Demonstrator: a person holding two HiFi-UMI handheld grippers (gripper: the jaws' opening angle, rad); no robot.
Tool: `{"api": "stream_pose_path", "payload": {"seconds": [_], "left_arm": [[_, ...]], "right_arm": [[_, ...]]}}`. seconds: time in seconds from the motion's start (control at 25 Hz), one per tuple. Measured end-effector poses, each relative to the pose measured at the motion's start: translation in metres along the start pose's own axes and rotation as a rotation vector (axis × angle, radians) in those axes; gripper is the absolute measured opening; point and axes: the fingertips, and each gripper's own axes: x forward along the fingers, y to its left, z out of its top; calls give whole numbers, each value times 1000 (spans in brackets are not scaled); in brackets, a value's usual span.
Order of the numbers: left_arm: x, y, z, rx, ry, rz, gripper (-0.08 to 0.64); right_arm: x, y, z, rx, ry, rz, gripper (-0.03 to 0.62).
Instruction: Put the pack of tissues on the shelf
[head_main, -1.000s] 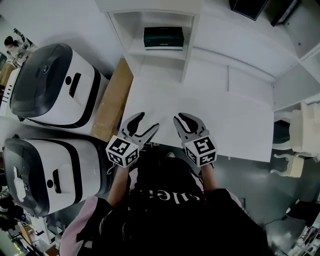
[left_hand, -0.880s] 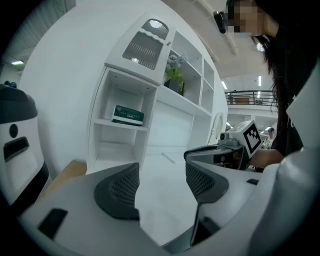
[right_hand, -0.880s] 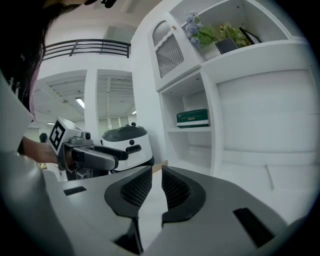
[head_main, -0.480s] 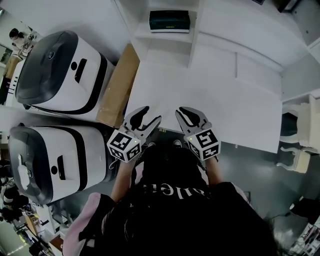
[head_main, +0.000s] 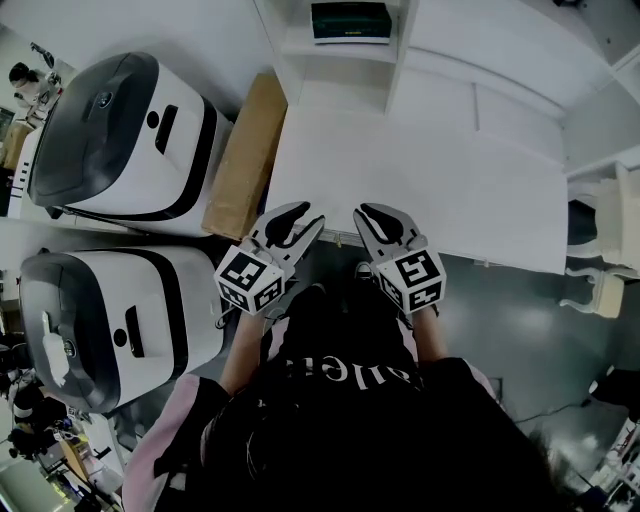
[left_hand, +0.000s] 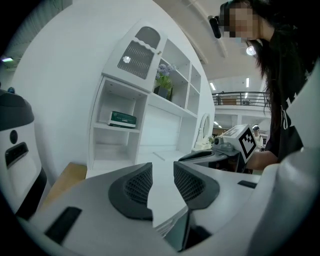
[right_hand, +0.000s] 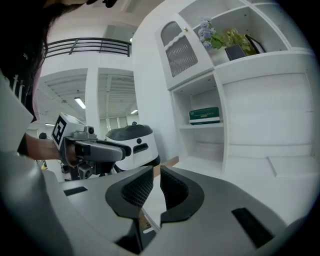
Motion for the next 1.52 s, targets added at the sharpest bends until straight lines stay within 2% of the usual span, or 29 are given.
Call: {"api": "stream_pose_path", "payload": {"seconds": [0.36, 0.64, 1.04, 1.52], "left_arm": [[-62, 5, -23, 12, 24, -55, 75], [-89, -4, -30, 25, 18, -98, 66], [-110, -6, -32, 29, 0, -95, 66], [-113, -6, -39, 15, 10, -85, 66]], "right_arm": [[-3, 63, -15, 16, 13, -58, 72], [-8, 97, -15, -7, 9, -81, 69], [-13, 116, -15, -37, 12, -94, 67], [-20, 115, -17, -41, 15, -106, 67]]}}
